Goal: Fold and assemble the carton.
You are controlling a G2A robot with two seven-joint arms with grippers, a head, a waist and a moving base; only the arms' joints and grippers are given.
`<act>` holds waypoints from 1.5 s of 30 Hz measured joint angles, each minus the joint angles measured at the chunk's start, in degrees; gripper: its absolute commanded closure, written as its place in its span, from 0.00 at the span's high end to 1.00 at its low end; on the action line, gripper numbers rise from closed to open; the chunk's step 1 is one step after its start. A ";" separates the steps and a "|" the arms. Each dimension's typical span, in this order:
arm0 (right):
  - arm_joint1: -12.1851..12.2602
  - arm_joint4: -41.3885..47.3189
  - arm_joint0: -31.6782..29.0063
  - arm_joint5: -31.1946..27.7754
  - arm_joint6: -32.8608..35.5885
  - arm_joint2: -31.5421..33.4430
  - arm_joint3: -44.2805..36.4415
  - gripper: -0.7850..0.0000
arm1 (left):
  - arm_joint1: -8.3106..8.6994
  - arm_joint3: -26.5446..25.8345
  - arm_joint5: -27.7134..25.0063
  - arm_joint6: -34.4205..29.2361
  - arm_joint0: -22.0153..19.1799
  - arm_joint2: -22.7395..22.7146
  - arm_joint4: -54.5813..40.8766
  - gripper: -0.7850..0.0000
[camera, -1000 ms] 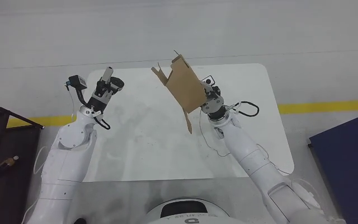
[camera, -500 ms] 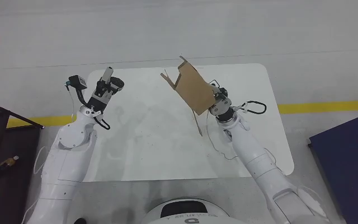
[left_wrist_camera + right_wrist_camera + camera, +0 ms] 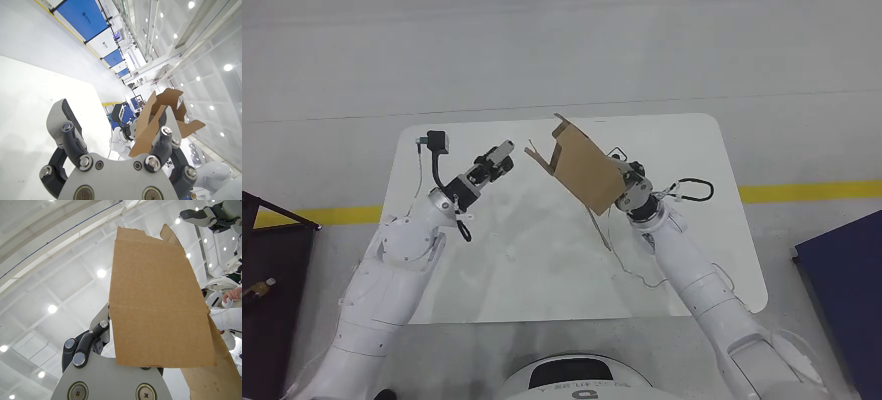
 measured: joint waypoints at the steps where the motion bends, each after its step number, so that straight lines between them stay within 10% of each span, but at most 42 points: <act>1: -0.11 0.19 0.04 0.20 0.18 -0.15 0.17 0.00 | -0.04 -0.07 -0.21 -0.47 -0.15 0.26 0.14 1.00; 45: -2.94 1.87 0.80 6.95 -2.76 -3.38 1.83 0.00 | -0.53 0.75 -2.05 -3.83 -2.81 1.50 5.50 1.00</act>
